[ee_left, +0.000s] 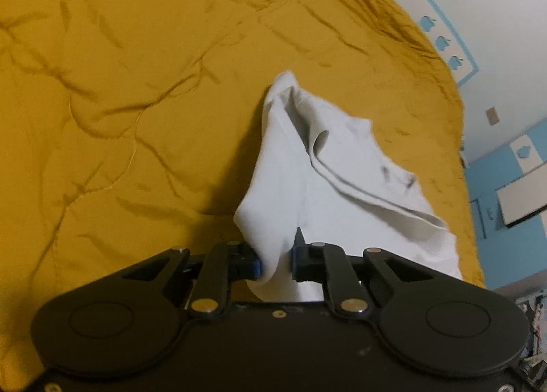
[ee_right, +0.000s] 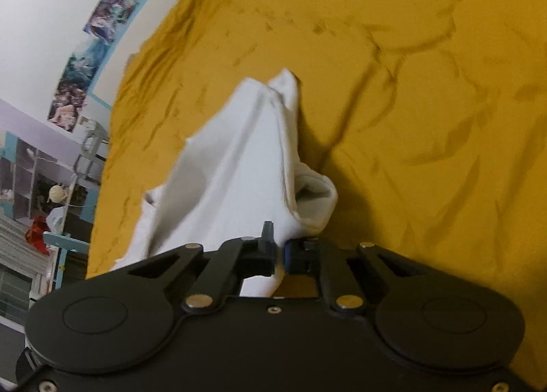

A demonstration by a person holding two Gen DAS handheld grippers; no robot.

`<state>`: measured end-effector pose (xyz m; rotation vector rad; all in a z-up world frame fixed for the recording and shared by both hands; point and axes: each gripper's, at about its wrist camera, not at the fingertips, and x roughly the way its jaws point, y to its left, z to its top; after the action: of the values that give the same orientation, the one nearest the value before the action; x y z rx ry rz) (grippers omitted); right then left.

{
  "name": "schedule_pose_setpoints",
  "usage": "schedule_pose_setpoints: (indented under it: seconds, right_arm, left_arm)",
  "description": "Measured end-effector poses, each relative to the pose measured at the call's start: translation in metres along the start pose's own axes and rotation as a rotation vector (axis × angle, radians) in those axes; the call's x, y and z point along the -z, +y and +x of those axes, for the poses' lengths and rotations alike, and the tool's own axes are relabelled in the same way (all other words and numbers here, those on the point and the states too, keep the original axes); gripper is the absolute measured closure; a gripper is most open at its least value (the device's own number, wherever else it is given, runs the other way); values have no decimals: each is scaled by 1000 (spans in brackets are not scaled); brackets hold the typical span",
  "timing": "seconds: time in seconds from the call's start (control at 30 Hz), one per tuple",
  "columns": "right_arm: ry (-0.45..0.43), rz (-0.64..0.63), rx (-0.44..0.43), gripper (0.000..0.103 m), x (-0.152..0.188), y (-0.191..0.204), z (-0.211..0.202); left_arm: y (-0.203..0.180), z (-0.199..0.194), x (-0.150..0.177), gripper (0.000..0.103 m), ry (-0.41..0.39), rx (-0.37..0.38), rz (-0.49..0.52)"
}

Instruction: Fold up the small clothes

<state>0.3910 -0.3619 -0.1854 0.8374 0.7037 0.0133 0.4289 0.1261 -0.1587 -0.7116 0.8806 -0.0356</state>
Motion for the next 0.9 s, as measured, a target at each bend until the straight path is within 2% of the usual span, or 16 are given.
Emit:
schedule_pose_setpoints:
  seconds: [0.17, 0.33, 0.47, 0.53, 0.57, 0.6, 0.63, 0.67, 0.73, 0.77, 0.83, 0.9]
  right_arm:
    - [-8, -48, -37, 99, 2, 12, -38]
    - [33, -58, -48, 98, 30, -10, -86]
    - [102, -64, 8, 98, 68, -49, -105]
    - [118, -78, 51, 96, 80, -66, -101]
    - [120, -92, 78, 93, 83, -73, -100]
    - [123, -90, 90, 84, 84, -79, -101]
    - [129, -81, 85, 83, 81, -84, -104]
    - [131, -79, 81, 81, 78, -87, -109]
    - [99, -128, 121, 65, 69, -82, -122]
    - [62, -177, 151, 61, 64, -78, -129]
    - [18, -277, 167, 59, 51, -68, -133]
    - [-6, -321, 158, 59, 35, -54, -123]
  left_arm:
    - [-13, -46, 14, 90, 0, 22, 67]
    - [10, -95, 72, 90, 59, 16, 95]
    - [44, -102, 124, 87, 136, -67, 137]
    - [57, -98, 136, 77, 145, -104, 142]
    - [60, -99, 137, 74, 137, -101, 135]
    - [62, -103, 137, 70, 131, -99, 140]
    - [61, -111, 135, 66, 122, -112, 156]
    - [60, -119, 133, 65, 110, -130, 181]
    - [50, -135, 123, 66, 61, -189, 287]
    - [43, -142, 117, 66, 28, -215, 351]
    - [30, -147, 104, 64, -21, -244, 449]
    - [19, -137, 87, 61, -42, -255, 482]
